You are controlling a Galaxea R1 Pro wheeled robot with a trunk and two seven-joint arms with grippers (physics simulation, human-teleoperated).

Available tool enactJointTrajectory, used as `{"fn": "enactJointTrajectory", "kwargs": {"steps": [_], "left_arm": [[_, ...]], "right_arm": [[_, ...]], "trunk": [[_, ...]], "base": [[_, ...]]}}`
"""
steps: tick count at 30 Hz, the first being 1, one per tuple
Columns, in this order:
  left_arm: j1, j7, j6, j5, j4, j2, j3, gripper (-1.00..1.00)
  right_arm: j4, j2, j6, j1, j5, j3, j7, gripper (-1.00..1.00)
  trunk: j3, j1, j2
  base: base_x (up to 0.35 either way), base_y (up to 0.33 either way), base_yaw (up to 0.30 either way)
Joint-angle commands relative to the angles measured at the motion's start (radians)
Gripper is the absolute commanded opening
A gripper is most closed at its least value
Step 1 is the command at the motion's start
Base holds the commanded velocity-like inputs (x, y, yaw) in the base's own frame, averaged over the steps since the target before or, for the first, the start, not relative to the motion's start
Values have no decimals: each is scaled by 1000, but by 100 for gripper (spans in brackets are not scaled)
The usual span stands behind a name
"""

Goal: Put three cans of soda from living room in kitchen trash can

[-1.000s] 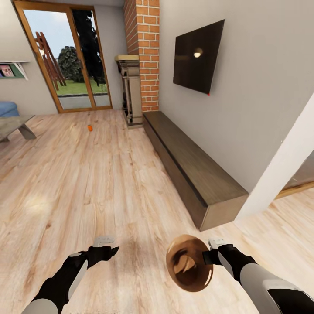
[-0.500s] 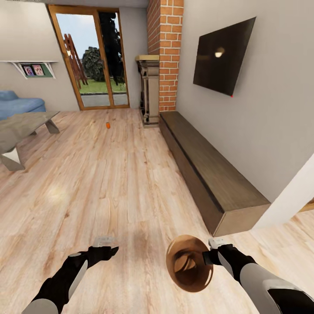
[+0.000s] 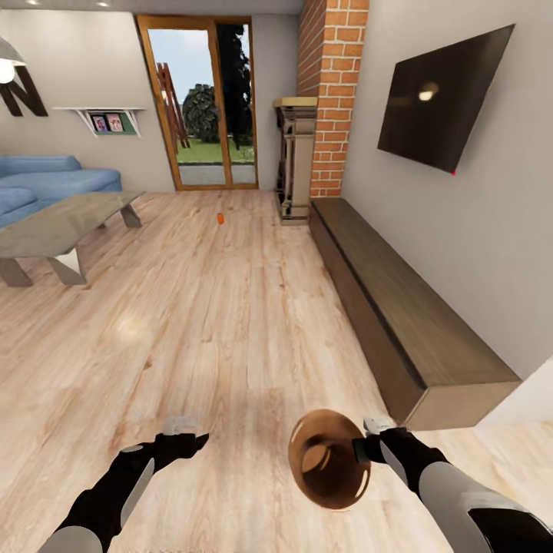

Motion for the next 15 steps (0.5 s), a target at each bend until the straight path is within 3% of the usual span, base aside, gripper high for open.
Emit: {"fn": "enactJointTrajectory", "kwargs": {"steps": [1,10,13,15], "left_arm": [[0,1,-1,0,0,0,0,100],[0,5,-3,0,-2,0,1,100],[0,5,-3,0,-2,0,0,100],[0,4,-3,0,-3,0,1,100]], "right_arm": [[-9,3,0,-1,0,-2,7,-100],[-100,20,9,-1,0,7,50,-100],[-156,37,14,-2,0,49,77,-100],[-198,47,20,-3,-6,105,102,-100]], "trunk": [[0,0,0],[4,0,0],[6,0,0],[7,0,0]], "base": [[0,0,251],[0,0,251],[0,0,251],[0,0,251]]}}
